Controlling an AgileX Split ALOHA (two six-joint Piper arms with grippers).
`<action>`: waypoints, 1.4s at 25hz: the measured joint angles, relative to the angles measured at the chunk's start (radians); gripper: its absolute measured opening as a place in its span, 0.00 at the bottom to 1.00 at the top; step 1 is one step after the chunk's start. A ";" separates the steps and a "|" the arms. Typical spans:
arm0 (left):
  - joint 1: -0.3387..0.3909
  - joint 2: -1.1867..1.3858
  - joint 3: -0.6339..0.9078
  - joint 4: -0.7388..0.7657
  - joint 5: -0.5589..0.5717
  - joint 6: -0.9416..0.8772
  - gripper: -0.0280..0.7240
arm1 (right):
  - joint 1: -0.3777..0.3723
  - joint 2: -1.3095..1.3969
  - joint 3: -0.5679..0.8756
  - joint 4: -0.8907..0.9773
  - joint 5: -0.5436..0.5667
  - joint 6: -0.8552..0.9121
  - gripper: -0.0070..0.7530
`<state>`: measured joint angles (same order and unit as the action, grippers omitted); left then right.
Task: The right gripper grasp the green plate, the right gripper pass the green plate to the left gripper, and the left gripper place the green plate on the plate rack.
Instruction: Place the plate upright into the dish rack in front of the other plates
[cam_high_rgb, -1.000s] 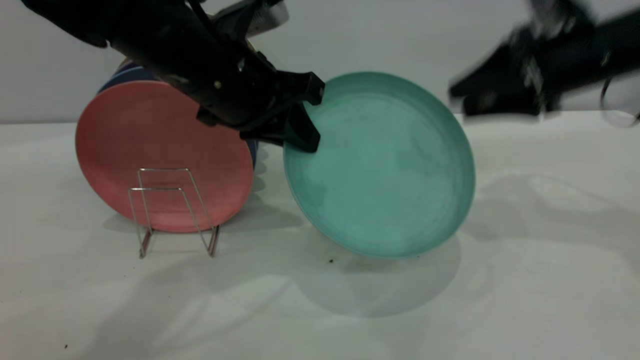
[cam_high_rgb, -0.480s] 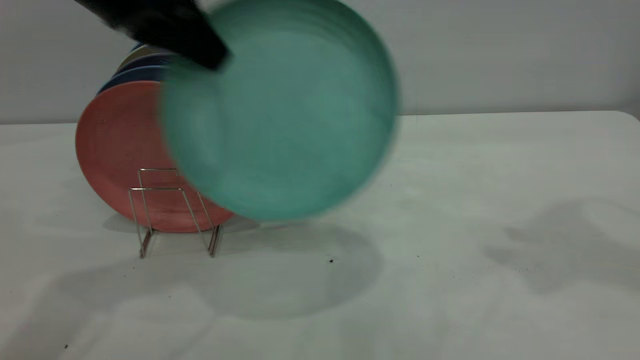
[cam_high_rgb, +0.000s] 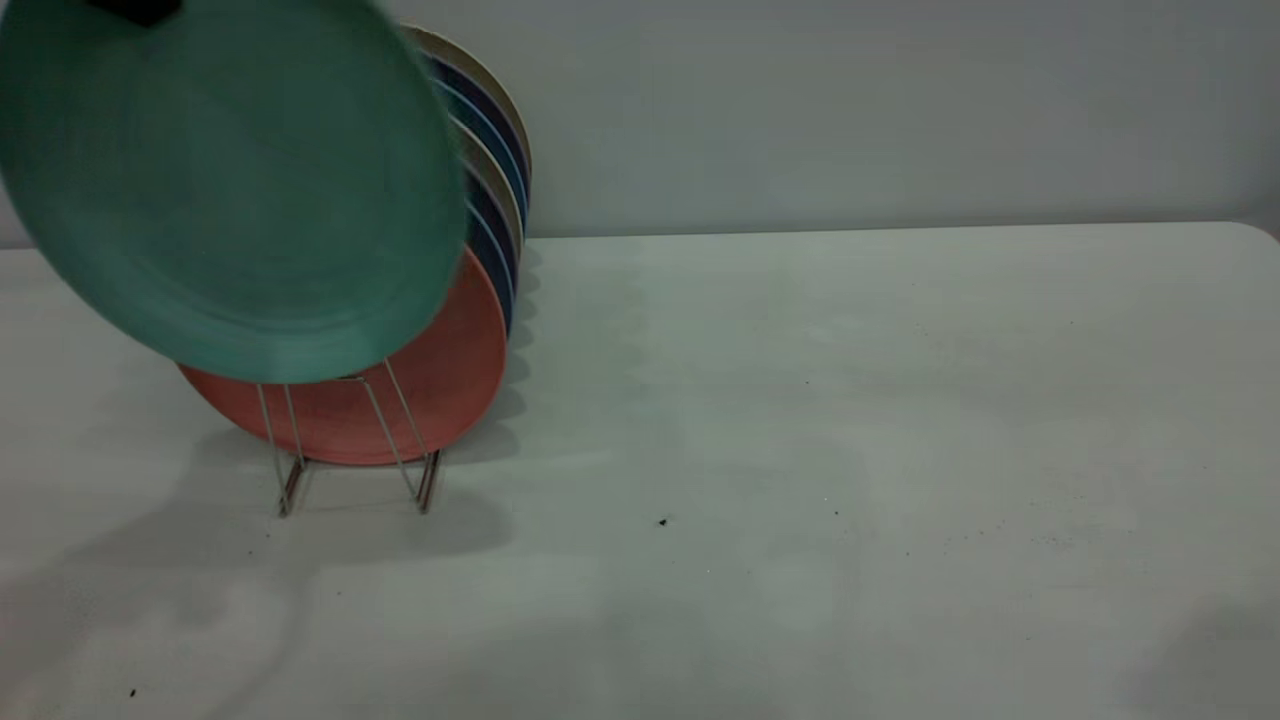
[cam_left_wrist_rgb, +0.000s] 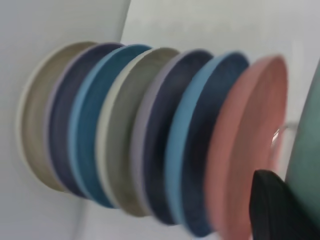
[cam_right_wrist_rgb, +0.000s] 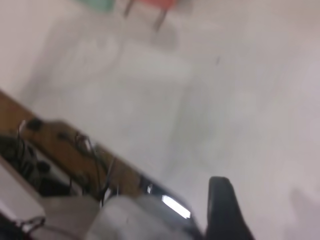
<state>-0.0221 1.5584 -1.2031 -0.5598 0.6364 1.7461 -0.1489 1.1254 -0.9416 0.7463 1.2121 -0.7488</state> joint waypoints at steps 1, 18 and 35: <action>0.000 0.000 0.000 0.000 -0.012 0.064 0.11 | 0.000 -0.037 0.043 -0.015 0.001 0.012 0.64; 0.000 0.048 0.000 -0.003 -0.109 0.197 0.11 | 0.000 -0.693 0.345 -0.410 -0.001 0.329 0.64; 0.000 0.114 0.000 -0.011 -0.156 0.144 0.11 | 0.000 -0.755 0.461 -0.460 -0.065 0.383 0.64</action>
<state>-0.0221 1.6729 -1.2031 -0.5707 0.4799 1.8898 -0.1489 0.3704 -0.4806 0.2864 1.1472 -0.3663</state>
